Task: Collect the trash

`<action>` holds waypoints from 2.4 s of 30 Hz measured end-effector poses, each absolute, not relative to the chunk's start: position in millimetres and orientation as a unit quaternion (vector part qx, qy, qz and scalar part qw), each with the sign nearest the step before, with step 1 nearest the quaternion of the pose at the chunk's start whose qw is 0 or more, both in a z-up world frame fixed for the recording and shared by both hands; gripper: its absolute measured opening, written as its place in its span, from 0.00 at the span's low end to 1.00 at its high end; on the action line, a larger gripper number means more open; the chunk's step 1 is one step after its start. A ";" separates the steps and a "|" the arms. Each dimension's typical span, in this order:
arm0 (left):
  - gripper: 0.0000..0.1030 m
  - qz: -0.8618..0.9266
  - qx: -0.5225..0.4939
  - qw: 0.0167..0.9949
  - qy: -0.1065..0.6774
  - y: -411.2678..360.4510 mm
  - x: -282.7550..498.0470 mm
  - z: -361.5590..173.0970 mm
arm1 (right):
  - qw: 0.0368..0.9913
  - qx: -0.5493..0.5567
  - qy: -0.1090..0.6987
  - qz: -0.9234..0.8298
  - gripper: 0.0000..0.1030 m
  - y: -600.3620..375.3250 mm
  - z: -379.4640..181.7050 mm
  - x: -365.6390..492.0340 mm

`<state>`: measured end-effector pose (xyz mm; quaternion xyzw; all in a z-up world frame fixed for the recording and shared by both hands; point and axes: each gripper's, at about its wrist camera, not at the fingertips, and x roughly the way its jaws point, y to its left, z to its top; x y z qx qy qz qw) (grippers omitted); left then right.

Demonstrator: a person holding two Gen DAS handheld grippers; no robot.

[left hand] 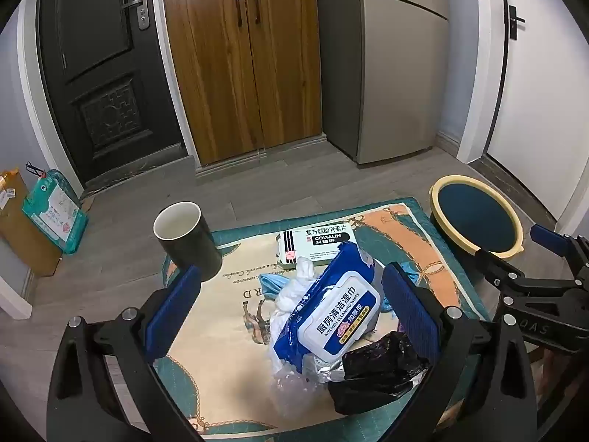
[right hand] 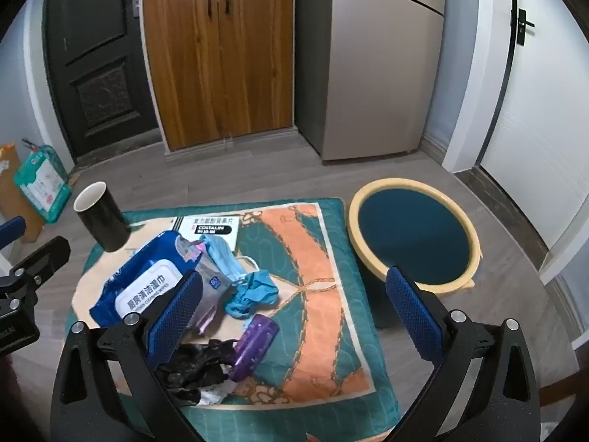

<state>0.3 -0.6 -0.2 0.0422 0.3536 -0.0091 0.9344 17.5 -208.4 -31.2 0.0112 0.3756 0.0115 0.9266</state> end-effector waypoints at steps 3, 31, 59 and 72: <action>0.94 -0.009 0.043 0.934 0.354 -0.6 1.0 -0.5 | 0.927 0.009 0.375 0.011 0.96 -208.7 -30.8 17.4; 0.94 -0.007 0.046 0.936 0.350 6.0 -3.2 -1.6 | 0.927 0.008 0.374 0.006 0.96 -211.0 -27.5 19.4; 0.94 -0.007 0.048 0.934 0.353 0.2 -1.7 0.1 | 0.927 0.007 0.374 0.006 0.96 -211.4 -30.6 18.3; 0.94 -0.008 0.047 0.934 0.353 0.9 -2.0 0.6 | 0.927 0.007 0.375 0.004 0.96 -213.1 -31.4 15.5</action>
